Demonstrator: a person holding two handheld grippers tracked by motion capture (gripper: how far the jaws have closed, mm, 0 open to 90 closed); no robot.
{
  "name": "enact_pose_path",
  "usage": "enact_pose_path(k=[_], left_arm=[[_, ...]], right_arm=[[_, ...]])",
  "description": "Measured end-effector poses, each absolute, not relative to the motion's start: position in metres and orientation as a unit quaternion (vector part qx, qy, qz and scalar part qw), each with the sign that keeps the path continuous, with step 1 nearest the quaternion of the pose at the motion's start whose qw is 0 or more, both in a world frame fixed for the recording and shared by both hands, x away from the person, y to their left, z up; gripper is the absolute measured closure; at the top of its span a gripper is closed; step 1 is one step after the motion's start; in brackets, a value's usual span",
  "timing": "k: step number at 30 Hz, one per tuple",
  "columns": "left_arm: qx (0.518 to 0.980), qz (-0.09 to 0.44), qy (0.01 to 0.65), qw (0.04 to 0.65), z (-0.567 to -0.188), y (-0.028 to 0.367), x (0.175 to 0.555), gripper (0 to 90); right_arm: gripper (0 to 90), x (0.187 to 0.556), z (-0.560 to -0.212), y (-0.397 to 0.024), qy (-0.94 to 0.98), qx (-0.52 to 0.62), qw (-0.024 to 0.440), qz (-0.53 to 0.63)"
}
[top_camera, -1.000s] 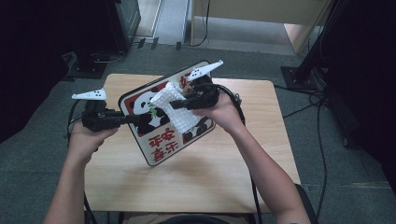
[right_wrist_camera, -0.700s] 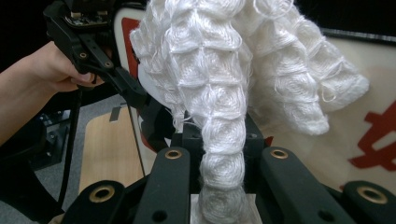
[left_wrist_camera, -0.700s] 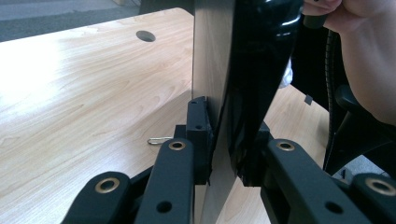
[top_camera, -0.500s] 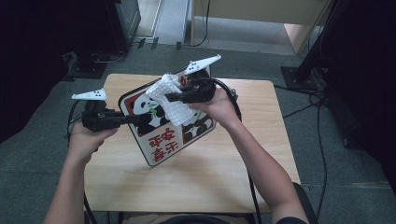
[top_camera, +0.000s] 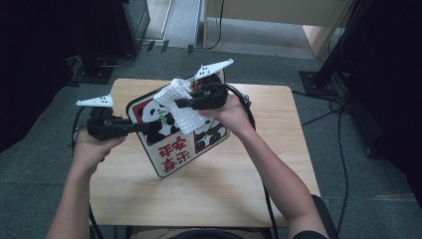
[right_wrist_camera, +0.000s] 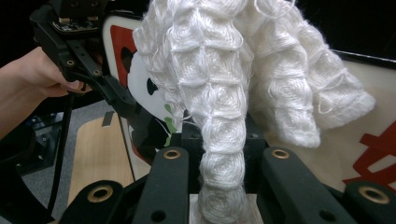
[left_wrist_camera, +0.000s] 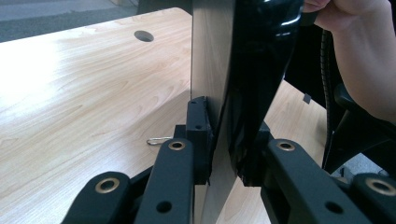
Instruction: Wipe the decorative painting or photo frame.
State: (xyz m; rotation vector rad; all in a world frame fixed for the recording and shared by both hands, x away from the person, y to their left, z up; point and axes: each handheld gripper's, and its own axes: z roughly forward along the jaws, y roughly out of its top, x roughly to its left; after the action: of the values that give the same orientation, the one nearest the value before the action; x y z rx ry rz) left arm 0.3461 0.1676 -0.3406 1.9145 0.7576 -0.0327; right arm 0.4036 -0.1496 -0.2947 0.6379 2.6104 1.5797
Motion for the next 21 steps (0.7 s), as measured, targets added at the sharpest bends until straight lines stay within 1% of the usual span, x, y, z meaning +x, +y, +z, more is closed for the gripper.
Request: enact_pose_path(k=[21], left_arm=[[0.798, -0.014, 0.312, 0.516, -0.341, 0.168, 0.347, 78.4]], right_arm=[[78.2, 0.401, -0.312, -0.144, 0.849, 0.203, 0.005, 0.487]])
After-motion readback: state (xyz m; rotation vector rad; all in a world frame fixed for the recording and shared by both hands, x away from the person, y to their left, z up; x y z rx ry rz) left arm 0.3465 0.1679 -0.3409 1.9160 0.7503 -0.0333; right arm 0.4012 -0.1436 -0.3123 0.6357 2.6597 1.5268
